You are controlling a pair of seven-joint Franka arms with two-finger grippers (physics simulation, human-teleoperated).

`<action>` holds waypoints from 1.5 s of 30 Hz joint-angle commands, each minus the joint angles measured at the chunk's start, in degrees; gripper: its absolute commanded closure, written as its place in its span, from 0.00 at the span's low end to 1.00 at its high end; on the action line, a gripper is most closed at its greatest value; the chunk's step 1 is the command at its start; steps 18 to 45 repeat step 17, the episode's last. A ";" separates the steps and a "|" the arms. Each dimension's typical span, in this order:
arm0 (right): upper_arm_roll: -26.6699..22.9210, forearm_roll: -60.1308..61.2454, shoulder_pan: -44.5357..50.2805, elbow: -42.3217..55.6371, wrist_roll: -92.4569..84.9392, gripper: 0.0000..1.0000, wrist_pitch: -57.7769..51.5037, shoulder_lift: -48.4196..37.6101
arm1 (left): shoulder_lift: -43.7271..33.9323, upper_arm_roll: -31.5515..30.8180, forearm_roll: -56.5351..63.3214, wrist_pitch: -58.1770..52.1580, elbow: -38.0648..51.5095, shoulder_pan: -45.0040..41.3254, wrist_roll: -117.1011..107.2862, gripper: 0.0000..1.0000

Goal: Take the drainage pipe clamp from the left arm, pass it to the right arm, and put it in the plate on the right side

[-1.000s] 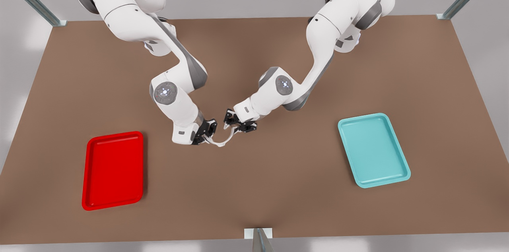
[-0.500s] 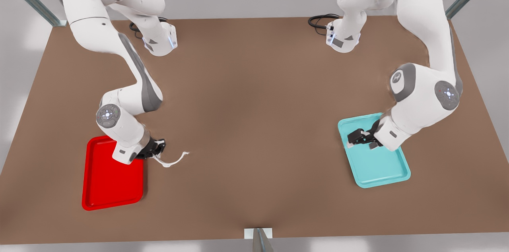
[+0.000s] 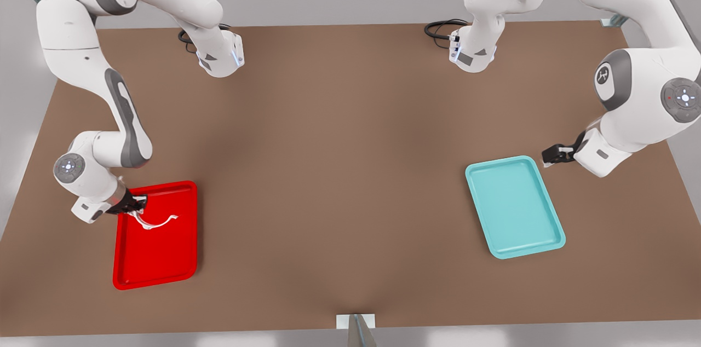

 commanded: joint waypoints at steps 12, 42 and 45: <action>-7.12 14.23 23.51 25.84 3.37 0.00 -48.10 -19.92 | 0.02 0.15 3.24 0.37 0.04 -3.59 4.32 0.00; -23.39 21.08 40.48 19.60 10.93 0.00 -45.91 -23.00 | 0.72 0.15 3.24 0.37 0.12 -3.68 4.06 0.00; -23.39 21.08 40.48 19.60 10.93 0.00 -45.91 -23.00 | 0.72 0.15 3.24 0.37 0.12 -3.68 4.06 0.00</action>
